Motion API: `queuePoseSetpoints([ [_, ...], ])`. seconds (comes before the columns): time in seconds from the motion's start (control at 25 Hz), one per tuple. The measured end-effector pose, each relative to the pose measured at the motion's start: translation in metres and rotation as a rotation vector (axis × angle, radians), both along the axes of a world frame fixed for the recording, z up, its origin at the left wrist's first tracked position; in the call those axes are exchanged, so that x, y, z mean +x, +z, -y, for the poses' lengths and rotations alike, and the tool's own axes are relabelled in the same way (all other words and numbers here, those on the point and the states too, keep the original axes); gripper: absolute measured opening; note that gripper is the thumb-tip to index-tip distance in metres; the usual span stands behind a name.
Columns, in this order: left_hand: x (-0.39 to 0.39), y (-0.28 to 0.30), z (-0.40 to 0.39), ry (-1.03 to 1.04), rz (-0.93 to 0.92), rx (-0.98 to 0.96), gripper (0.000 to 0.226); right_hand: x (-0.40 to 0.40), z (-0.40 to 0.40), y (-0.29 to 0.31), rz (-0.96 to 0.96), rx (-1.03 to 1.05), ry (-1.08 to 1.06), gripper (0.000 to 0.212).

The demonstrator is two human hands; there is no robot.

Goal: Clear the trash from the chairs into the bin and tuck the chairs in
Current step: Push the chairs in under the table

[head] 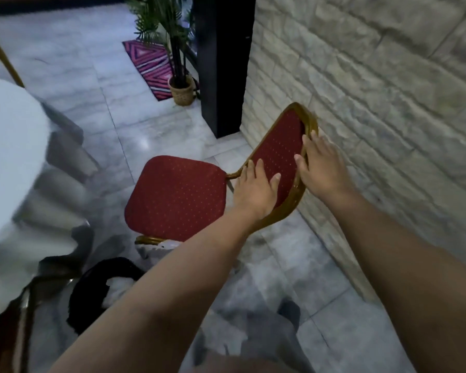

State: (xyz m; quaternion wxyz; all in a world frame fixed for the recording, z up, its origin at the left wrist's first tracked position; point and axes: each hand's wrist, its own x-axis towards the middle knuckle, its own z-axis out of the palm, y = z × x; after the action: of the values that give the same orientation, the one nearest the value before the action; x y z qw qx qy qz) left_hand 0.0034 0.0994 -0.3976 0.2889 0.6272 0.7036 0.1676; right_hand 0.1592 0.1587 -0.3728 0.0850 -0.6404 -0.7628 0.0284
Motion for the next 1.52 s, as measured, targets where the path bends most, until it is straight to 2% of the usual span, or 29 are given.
queuePoseSetpoints([
  [0.24, 0.088, 0.003, -0.048, 0.206, 0.19, 0.002, 0.067, 0.033, -0.091, 0.012, -0.032, -0.075, 0.221, 0.058],
  [0.36, 0.113, 0.002, -0.067, 0.252, 0.159, 0.059, 0.068, 0.037, -0.129, 0.013, -0.033, -0.097, 0.335, 0.06],
  [0.52, 0.113, -0.001, -0.084, 0.302, 0.03, 0.133, 0.069, 0.028, -0.153, 0.005, -0.056, -0.149, 0.412, 0.06],
  [0.72, 0.111, -0.011, -0.096, 0.325, 0.091, 0.141, 0.067, 0.026, -0.167, -0.004, -0.178, -0.15, 0.478, 0.05],
  [1.04, 0.117, -0.002, -0.096, 0.343, -0.009, 0.171, 0.064, 0.028, -0.208, -0.007, -0.257, -0.289, 0.547, 0.05],
  [1.12, 0.118, 0.002, -0.097, 0.405, 0.004, 0.143, 0.065, 0.027, -0.214, -0.009, -0.329, -0.342, 0.56, 0.048],
  [1.36, 0.126, 0.005, -0.098, 0.526, 0.183, 0.038, 0.069, 0.025, -0.224, -0.023, -0.397, -0.291, 0.634, 0.058],
  [1.52, 0.132, 0.007, -0.099, 0.545, 0.147, 0.044, 0.07, 0.02, -0.236, -0.033, -0.417, -0.258, 0.668, 0.055],
])
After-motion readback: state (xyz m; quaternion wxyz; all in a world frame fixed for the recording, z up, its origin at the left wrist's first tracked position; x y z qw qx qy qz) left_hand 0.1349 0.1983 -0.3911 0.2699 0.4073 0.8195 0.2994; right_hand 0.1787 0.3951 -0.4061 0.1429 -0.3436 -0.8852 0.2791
